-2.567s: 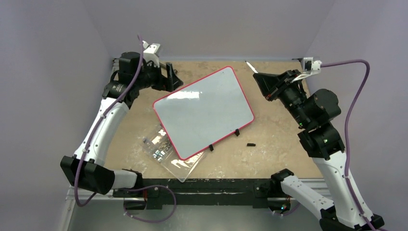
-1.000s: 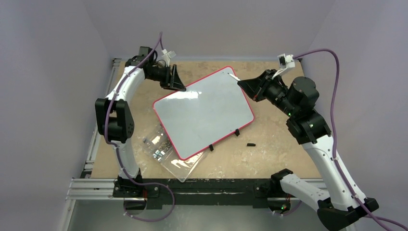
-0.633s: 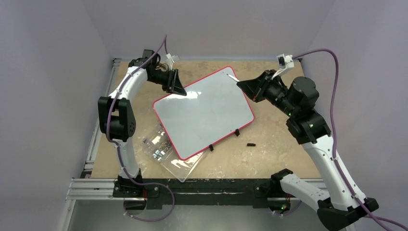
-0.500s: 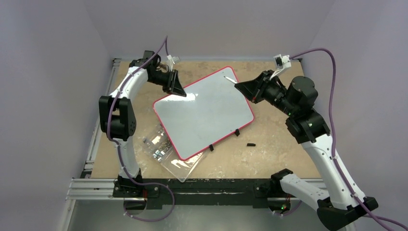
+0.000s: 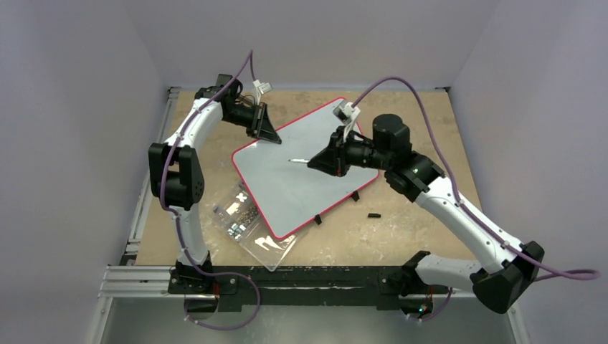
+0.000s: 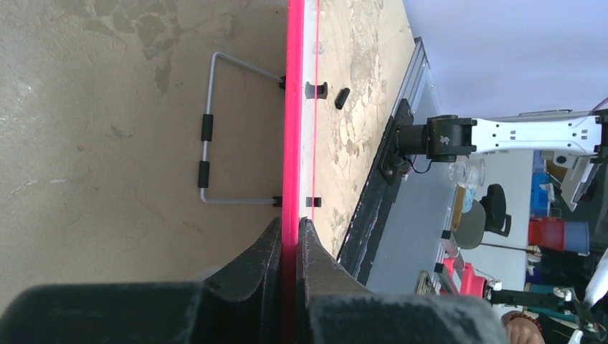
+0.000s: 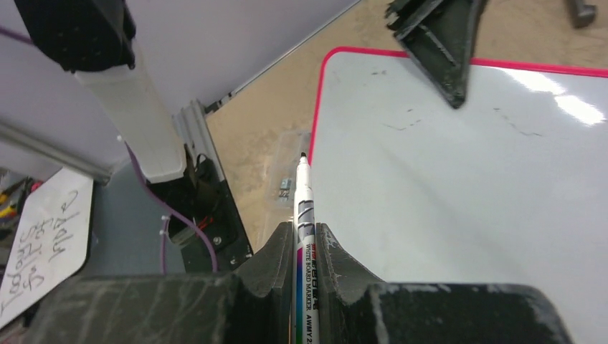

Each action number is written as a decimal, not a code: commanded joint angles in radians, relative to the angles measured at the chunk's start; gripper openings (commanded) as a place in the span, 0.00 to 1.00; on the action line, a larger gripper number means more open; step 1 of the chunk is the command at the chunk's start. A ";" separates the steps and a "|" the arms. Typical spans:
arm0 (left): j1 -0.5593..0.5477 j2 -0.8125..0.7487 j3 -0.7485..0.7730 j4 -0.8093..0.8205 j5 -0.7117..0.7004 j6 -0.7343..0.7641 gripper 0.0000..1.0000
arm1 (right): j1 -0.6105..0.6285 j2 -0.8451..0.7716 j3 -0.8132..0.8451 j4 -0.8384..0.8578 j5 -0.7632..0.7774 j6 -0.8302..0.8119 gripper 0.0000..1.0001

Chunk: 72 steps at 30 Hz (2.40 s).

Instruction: Write a sentence on the whiteboard

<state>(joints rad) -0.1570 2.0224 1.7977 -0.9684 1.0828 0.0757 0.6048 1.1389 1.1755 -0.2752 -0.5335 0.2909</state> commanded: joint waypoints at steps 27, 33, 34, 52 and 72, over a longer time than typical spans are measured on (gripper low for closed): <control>-0.047 -0.083 -0.018 -0.031 -0.139 0.118 0.00 | 0.290 0.365 0.137 0.114 0.293 -0.141 0.00; -0.054 -0.082 -0.017 -0.036 -0.151 0.122 0.00 | 0.297 0.392 0.148 0.141 0.339 -0.120 0.00; -0.054 -0.082 -0.018 -0.037 -0.153 0.122 0.00 | 0.298 0.397 0.151 0.144 0.343 -0.116 0.00; -0.064 -0.088 -0.011 -0.051 -0.162 0.129 0.00 | 0.302 0.499 0.275 0.172 0.358 -0.080 0.00; -0.071 -0.102 -0.009 -0.063 -0.157 0.144 0.00 | 0.303 0.511 0.203 0.139 0.400 -0.058 0.00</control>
<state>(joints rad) -0.1921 1.9640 1.7901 -0.9836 1.0252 0.1349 0.9031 1.6821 1.4124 -0.1406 -0.1661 0.2264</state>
